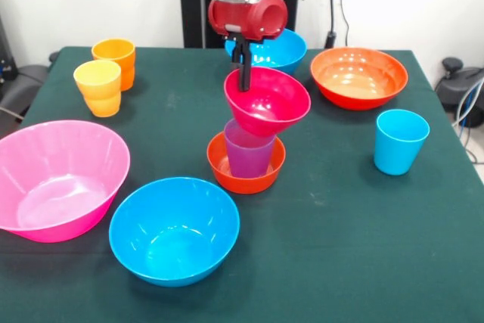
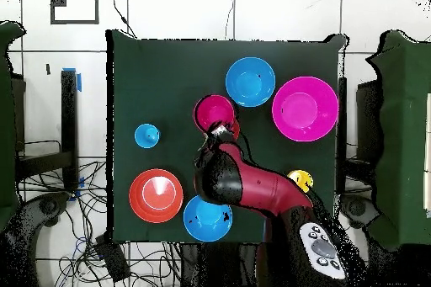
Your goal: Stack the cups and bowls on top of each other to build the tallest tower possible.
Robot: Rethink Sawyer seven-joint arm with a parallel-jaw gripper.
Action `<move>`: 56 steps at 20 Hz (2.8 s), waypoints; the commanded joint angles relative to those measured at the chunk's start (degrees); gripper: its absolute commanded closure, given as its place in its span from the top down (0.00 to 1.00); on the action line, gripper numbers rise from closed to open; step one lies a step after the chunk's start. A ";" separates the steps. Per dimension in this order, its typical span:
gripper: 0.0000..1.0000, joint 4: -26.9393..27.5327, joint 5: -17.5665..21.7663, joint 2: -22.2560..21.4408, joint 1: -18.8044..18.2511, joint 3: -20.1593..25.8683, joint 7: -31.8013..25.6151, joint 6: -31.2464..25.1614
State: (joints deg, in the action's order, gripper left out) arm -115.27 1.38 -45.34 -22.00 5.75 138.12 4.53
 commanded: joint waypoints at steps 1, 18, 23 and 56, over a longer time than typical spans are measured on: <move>0.00 -0.39 -1.61 0.30 0.68 0.39 5.94 -4.42; 0.00 -2.59 -0.48 2.55 -4.94 6.34 6.60 -3.37; 0.00 -4.07 -2.33 3.26 -2.96 6.09 10.03 -0.32; 0.00 -3.96 -4.79 4.16 -0.60 4.35 10.15 0.74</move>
State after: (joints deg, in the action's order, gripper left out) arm -117.31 -1.00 -43.51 -23.00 6.17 138.12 4.54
